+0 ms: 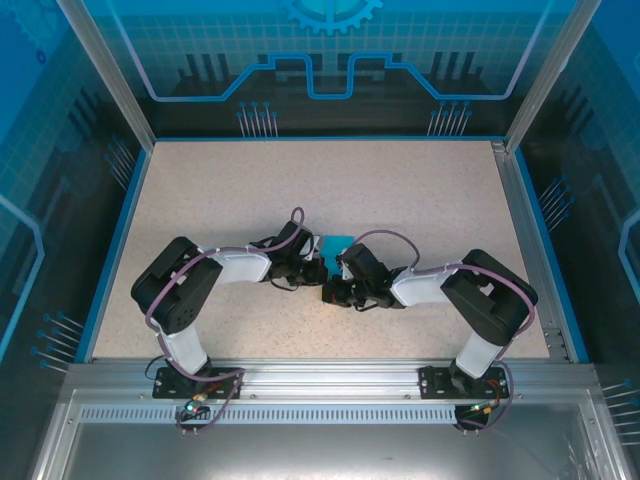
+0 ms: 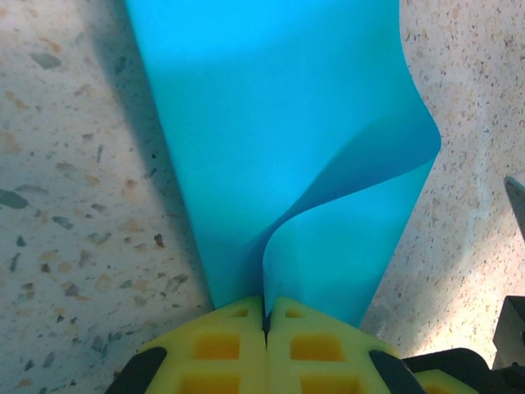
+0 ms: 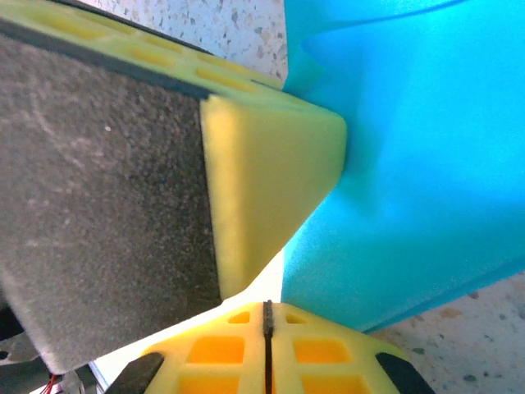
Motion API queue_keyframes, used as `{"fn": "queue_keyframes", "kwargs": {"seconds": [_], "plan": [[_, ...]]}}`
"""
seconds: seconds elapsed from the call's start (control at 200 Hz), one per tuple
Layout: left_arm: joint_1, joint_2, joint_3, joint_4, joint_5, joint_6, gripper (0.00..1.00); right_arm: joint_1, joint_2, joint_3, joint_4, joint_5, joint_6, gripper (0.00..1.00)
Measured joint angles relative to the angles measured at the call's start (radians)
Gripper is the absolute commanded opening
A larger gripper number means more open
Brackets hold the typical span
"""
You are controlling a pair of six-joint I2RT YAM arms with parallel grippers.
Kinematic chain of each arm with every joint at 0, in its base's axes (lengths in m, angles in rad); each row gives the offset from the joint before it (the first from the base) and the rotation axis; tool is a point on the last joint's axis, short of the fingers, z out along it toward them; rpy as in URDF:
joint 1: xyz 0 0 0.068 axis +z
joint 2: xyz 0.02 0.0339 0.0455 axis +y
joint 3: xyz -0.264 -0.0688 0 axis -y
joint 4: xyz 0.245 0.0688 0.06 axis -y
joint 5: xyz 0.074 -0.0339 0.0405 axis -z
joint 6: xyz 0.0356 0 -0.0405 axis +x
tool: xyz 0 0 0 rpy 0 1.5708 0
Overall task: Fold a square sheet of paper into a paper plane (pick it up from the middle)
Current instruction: Third fold the triangle at the center of the table.
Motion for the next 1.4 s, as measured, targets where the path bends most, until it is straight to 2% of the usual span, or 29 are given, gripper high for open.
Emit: {"fn": "queue_keyframes", "kwargs": {"seconds": [0.69,0.885,1.04,1.395], "plan": [[0.002,0.011,0.01,-0.001,0.011,0.008,0.06,-0.002,0.001,-0.002,-0.011,0.014,-0.011,0.12],[0.002,0.011,0.01,0.0,0.011,0.011,0.06,-0.084,-0.09,-0.04,-0.014,-0.052,-0.022,0.12],[0.002,0.011,0.011,-0.002,0.011,0.024,0.06,-0.144,-0.098,-0.04,0.002,-0.093,-0.031,0.12],[0.002,0.014,0.014,-0.002,0.011,0.026,0.06,-0.171,-0.03,-0.04,0.052,-0.146,-0.034,0.11]]}}
